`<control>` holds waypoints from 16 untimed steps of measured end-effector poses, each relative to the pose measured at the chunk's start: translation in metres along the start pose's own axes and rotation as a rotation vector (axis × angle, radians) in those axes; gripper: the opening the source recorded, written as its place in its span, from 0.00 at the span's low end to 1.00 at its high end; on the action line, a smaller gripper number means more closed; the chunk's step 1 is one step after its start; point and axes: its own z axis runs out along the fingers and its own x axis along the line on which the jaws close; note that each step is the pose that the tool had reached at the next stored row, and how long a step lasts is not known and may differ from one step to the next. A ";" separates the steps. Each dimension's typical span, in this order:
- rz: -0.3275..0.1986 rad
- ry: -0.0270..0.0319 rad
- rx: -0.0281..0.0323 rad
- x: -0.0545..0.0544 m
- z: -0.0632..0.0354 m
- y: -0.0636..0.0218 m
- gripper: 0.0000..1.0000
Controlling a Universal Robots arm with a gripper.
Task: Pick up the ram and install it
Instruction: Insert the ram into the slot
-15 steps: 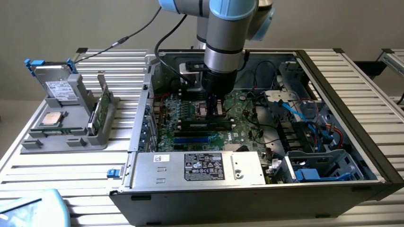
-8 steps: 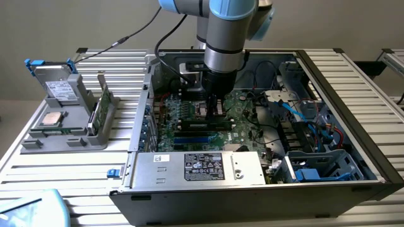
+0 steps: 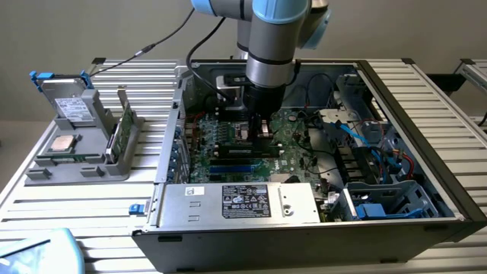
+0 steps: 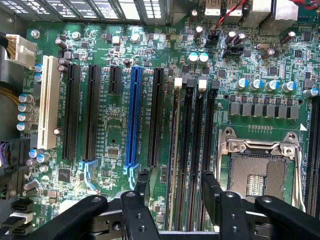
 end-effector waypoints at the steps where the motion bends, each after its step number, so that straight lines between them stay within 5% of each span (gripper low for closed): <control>1: 0.000 -0.0008 0.0001 0.000 -0.0013 0.0003 0.55; 13: 0.000 -0.0013 0.0001 0.001 -0.0230 0.0076 0.55; 16: 0.000 -0.0014 0.0001 0.001 -0.0229 0.0077 0.45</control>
